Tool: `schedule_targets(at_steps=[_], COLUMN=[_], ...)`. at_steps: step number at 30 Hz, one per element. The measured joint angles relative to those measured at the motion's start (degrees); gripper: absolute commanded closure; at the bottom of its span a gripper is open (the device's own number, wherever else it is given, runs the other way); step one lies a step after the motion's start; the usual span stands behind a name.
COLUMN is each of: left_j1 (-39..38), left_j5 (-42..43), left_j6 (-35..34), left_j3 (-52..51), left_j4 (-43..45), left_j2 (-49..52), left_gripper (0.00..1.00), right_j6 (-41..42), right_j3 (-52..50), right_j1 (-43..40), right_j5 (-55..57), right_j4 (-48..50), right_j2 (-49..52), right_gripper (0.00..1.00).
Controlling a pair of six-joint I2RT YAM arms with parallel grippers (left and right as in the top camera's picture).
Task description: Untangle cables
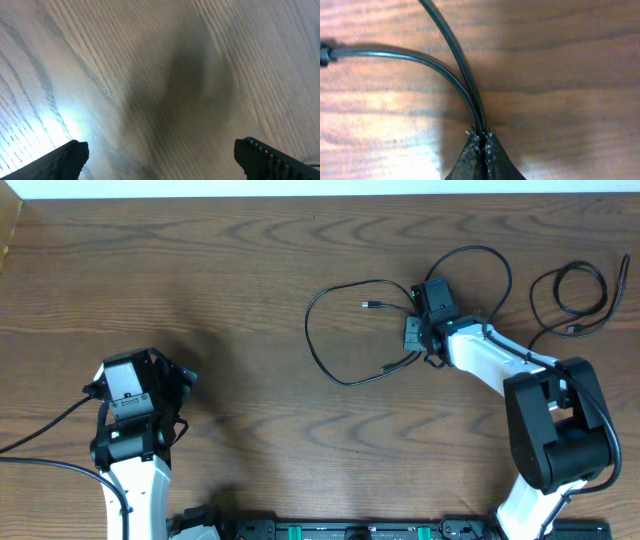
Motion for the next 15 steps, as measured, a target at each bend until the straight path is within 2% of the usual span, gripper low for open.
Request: schedule_targets(at_steps=[5, 11, 15], left_j1=[0.0, 0.0, 0.0], left_j5=[0.0, 0.0, 0.0], left_j6=[0.0, 0.0, 0.0], left_j3=[0.0, 0.0, 0.0], left_j4=[0.0, 0.0, 0.0], left_j2=[0.0, 0.0, 0.0], left_gripper=[0.01, 0.01, 0.01], right_j6=[-0.2, -2.0, -4.3], right_j3=[-0.3, -1.0, -1.1], right_j1=[-4.8, -15.9, -20.6], right_j5=[-1.5, -1.9, -3.0], right_j4=[6.1, 14.3, 18.2], right_j2=[1.3, 3.1, 4.2], right_gripper=[0.99, 0.99, 0.99])
